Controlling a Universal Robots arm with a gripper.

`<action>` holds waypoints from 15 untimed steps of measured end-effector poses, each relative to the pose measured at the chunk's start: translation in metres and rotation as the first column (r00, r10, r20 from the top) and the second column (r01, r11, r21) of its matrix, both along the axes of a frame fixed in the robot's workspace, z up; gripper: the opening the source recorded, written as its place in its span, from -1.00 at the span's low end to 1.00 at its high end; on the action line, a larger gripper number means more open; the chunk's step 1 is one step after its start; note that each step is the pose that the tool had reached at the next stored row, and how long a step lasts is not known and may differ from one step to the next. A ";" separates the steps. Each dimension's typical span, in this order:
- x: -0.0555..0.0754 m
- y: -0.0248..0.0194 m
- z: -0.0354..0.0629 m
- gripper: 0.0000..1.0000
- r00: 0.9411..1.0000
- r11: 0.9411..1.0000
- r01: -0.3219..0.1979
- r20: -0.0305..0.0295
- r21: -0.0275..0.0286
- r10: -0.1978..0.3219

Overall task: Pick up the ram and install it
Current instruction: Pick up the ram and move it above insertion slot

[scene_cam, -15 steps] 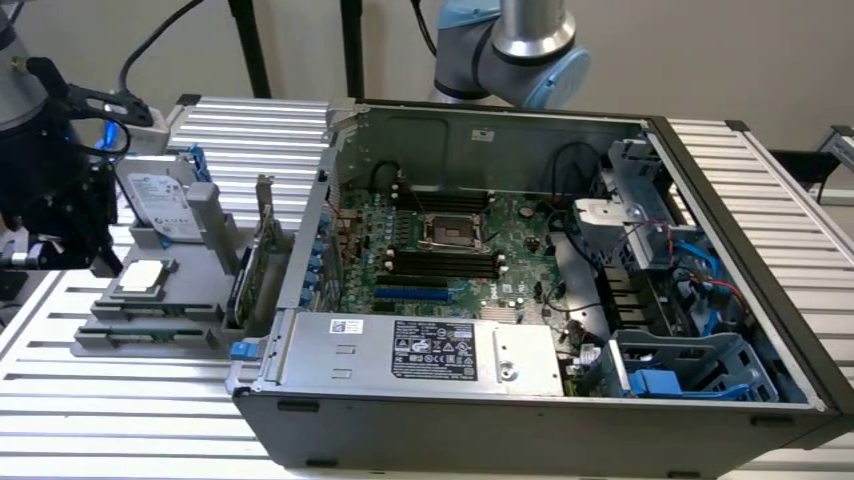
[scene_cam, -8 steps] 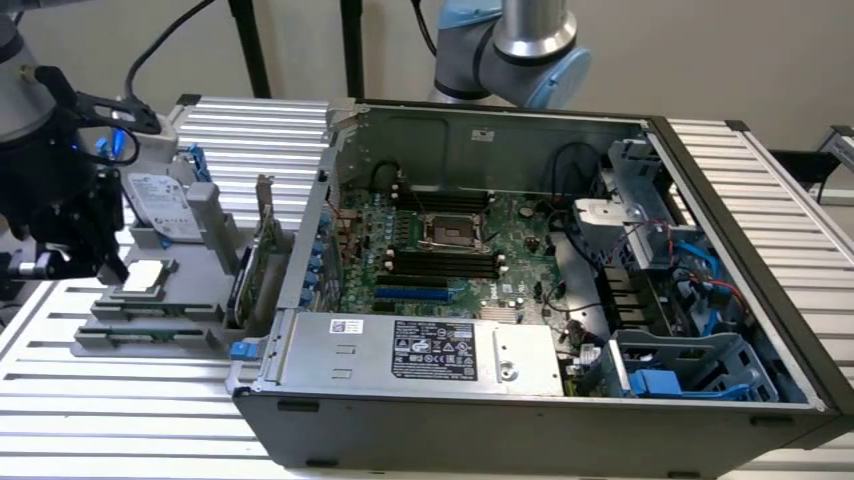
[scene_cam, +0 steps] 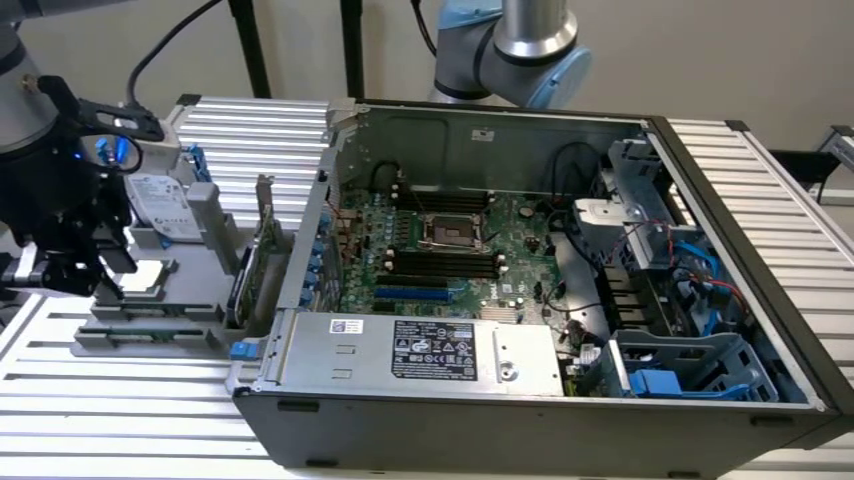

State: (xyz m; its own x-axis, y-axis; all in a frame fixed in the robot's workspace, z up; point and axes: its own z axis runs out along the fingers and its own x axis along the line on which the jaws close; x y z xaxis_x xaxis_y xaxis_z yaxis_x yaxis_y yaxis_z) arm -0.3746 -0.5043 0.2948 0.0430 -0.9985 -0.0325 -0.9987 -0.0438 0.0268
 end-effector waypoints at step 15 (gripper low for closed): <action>0.000 -0.0001 -0.0272 -0.15 1.000 1.000 0.000 0.000 0.000 0.000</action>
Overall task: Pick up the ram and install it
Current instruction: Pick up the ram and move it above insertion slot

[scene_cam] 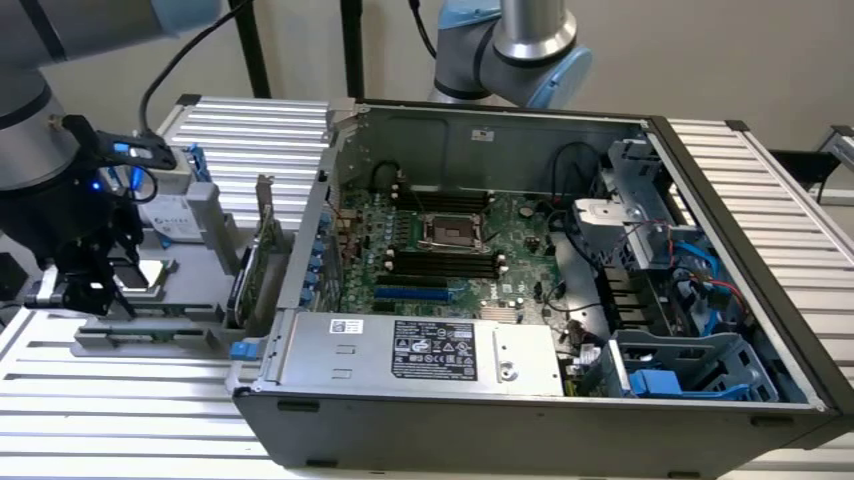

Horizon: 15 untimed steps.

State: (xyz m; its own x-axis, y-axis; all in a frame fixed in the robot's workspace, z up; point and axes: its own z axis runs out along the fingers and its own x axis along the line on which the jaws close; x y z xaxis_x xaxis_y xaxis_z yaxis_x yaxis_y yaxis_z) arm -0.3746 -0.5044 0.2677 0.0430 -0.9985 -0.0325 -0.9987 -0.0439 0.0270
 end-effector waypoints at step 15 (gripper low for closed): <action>0.000 0.0012 -0.0273 -0.15 1.000 1.000 0.000 0.000 0.000 0.000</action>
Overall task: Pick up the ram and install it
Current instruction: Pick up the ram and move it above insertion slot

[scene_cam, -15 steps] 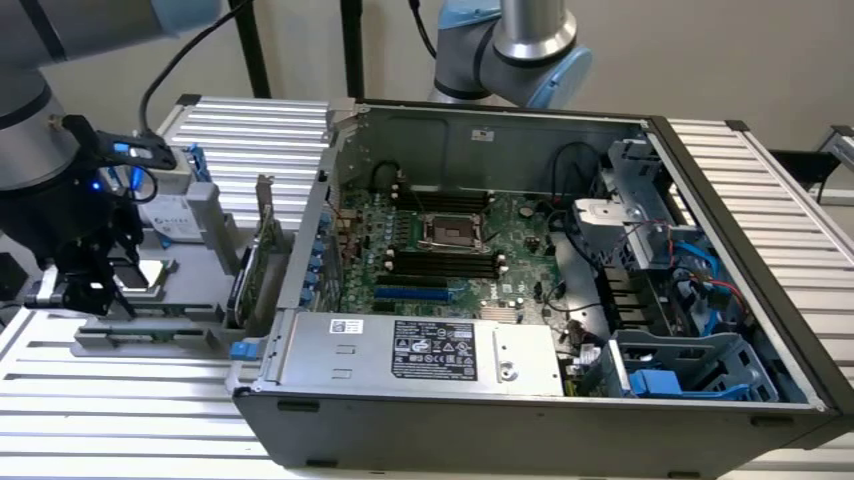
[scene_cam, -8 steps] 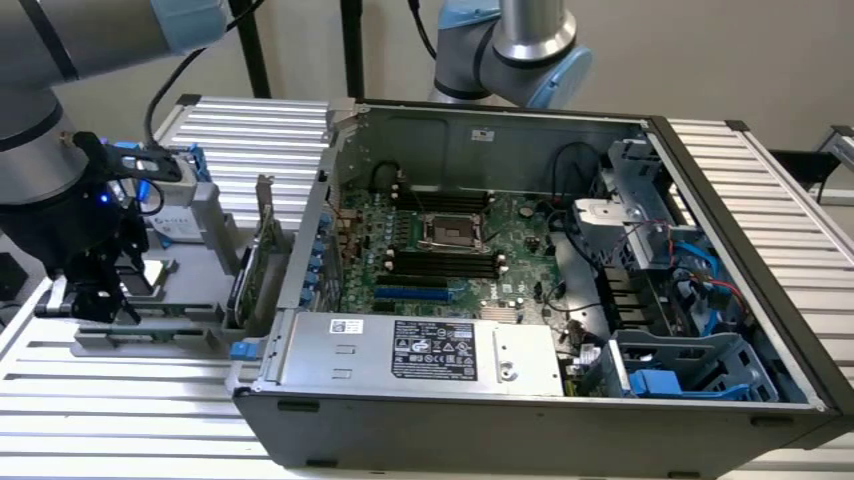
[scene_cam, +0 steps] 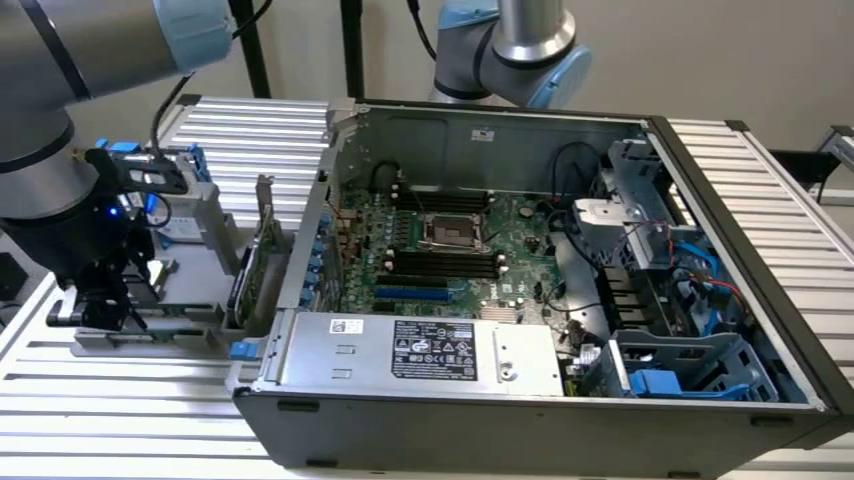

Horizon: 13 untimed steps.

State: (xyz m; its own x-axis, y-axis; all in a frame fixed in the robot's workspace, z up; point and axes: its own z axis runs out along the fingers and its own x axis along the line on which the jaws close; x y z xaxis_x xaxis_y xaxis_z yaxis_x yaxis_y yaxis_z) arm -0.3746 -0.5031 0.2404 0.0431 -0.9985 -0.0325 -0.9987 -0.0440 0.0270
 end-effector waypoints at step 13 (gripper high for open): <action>-0.003 0.0054 -0.0236 -0.15 1.000 1.000 0.000 0.000 0.000 0.000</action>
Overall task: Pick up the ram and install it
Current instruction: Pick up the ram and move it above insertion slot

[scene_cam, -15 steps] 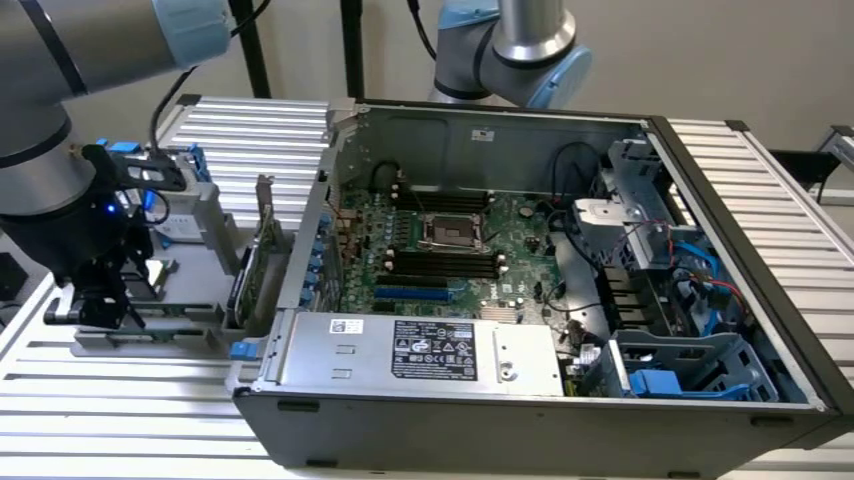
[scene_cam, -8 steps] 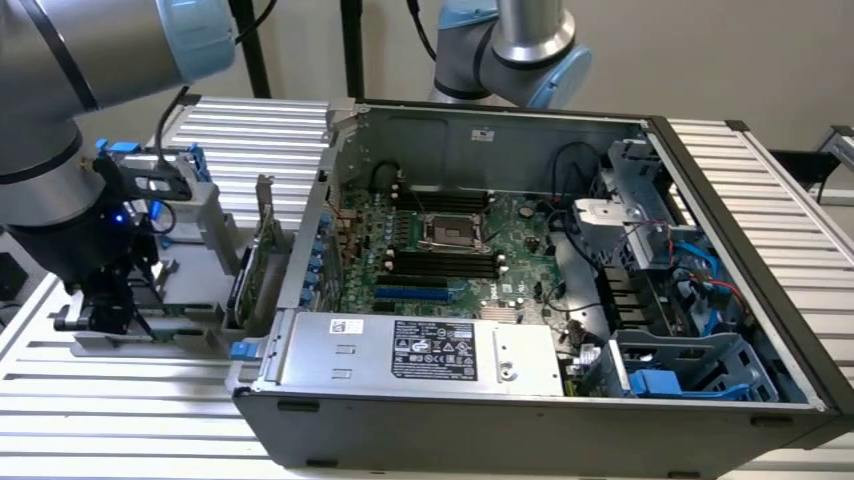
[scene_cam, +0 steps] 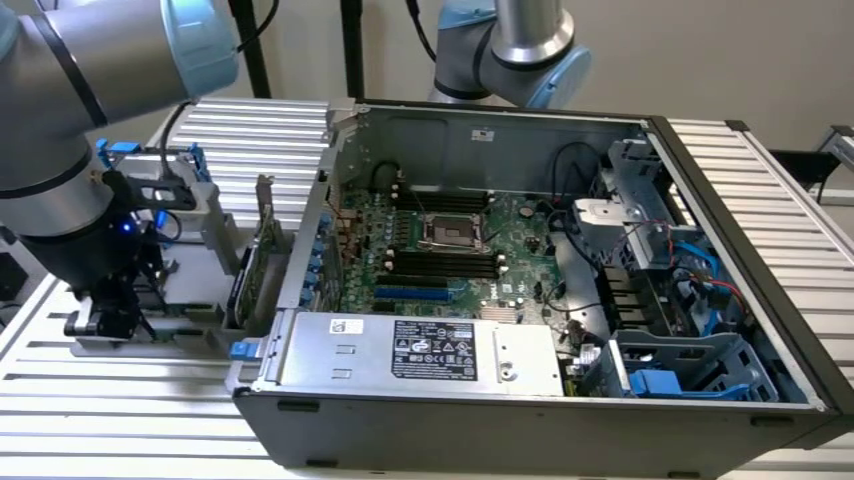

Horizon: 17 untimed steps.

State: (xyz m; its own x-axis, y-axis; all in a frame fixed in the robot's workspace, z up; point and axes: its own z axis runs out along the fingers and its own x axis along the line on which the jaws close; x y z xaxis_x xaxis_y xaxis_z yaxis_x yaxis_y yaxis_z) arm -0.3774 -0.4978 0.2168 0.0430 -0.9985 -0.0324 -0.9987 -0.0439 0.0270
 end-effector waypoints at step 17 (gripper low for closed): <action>-0.009 0.0011 -0.0193 -0.15 1.000 1.000 0.000 0.000 -0.003 0.000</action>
State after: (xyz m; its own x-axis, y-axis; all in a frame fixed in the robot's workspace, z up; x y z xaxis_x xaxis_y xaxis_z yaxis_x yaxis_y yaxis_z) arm -0.3868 -0.4966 0.1975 0.0431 -0.9986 -0.0292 -0.9987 -0.0439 0.0271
